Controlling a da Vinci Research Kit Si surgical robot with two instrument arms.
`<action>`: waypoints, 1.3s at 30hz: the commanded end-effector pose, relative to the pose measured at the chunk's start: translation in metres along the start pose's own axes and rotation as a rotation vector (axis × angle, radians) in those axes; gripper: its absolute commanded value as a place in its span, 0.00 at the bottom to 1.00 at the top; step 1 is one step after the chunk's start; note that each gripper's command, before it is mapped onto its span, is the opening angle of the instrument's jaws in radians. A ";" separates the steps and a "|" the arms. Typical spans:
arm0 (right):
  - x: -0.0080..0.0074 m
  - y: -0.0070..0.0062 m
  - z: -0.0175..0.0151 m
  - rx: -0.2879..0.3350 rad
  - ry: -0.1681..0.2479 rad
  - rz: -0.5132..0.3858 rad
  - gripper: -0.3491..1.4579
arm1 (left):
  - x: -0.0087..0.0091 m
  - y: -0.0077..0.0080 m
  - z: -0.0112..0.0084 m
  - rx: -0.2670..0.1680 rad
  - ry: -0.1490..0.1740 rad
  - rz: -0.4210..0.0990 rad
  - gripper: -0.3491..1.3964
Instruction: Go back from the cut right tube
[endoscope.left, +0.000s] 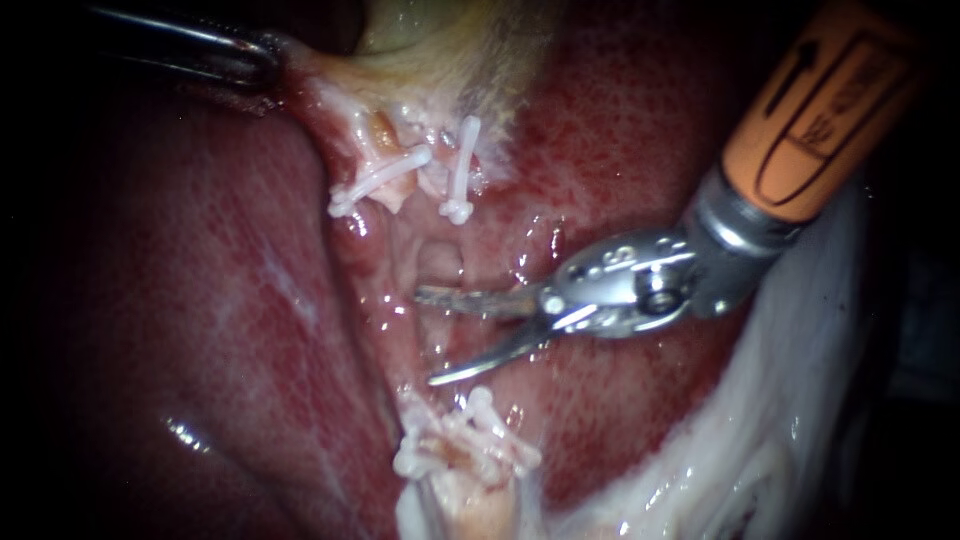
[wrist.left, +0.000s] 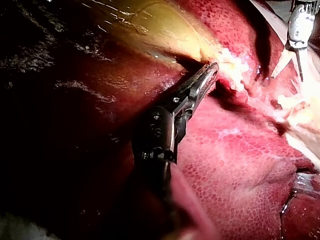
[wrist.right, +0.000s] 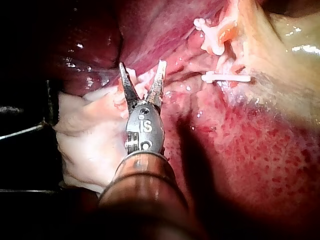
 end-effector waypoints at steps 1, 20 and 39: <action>0.0000 -0.0004 -0.0011 -0.027 -0.040 -0.024 0.99 | 0.0000 0.0000 0.0000 0.000 0.000 0.000 0.00; -0.0010 -0.0002 -0.0106 -0.170 -0.253 -0.100 0.99 | 0.0001 0.0000 0.0005 0.003 0.000 -0.001 0.00; -0.0012 -0.0003 -0.0108 -0.170 -0.257 -0.091 0.99 | -0.0035 -0.0006 0.0063 0.001 -0.050 0.017 0.00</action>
